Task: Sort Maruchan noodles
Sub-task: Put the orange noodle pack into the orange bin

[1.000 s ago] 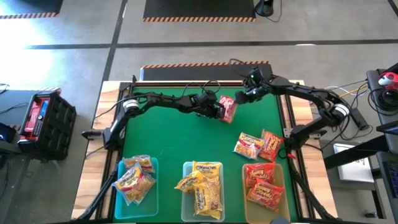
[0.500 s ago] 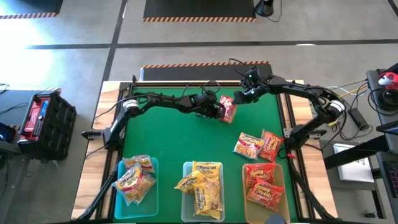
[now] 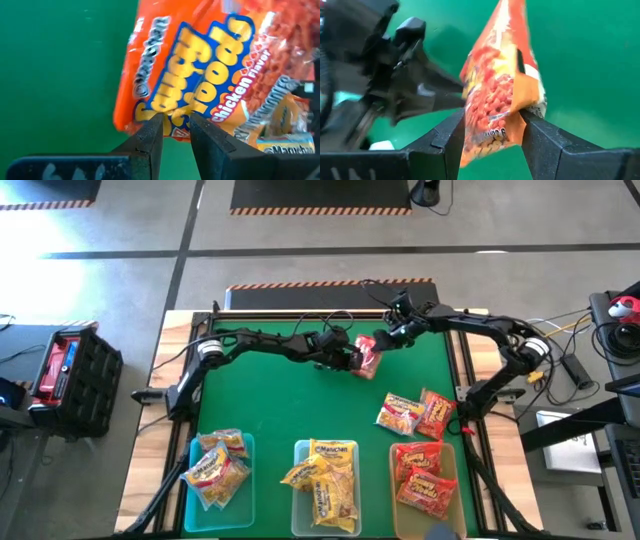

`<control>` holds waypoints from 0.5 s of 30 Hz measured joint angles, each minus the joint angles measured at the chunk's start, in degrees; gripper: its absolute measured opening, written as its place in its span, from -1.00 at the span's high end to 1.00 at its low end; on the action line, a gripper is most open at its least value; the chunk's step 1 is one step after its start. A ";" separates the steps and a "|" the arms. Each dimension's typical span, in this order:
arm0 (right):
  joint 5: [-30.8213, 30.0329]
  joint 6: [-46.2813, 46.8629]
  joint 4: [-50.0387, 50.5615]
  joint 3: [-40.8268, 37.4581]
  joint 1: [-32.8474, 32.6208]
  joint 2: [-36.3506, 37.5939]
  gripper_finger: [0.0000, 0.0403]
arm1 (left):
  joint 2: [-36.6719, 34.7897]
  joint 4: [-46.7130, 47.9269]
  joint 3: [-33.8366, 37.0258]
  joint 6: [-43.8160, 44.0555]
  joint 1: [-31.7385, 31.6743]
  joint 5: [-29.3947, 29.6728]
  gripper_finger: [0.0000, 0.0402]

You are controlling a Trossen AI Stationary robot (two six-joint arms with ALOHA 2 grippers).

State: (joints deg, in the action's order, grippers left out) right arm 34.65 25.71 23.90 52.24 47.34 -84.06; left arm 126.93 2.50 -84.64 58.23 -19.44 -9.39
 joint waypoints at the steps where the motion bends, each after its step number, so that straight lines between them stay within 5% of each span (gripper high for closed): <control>1: 0.44 -0.35 0.79 0.28 0.62 0.89 0.18 | 0.00 0.61 -0.02 0.68 0.02 0.52 0.62; 15: 4.13 -5.88 11.67 2.18 2.68 5.89 0.03 | 0.00 4.53 -0.02 2.55 -0.07 3.68 0.62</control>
State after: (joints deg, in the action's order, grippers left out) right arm 38.77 19.83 35.57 54.42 50.03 -78.17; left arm 126.93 7.03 -84.66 60.77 -19.51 -5.71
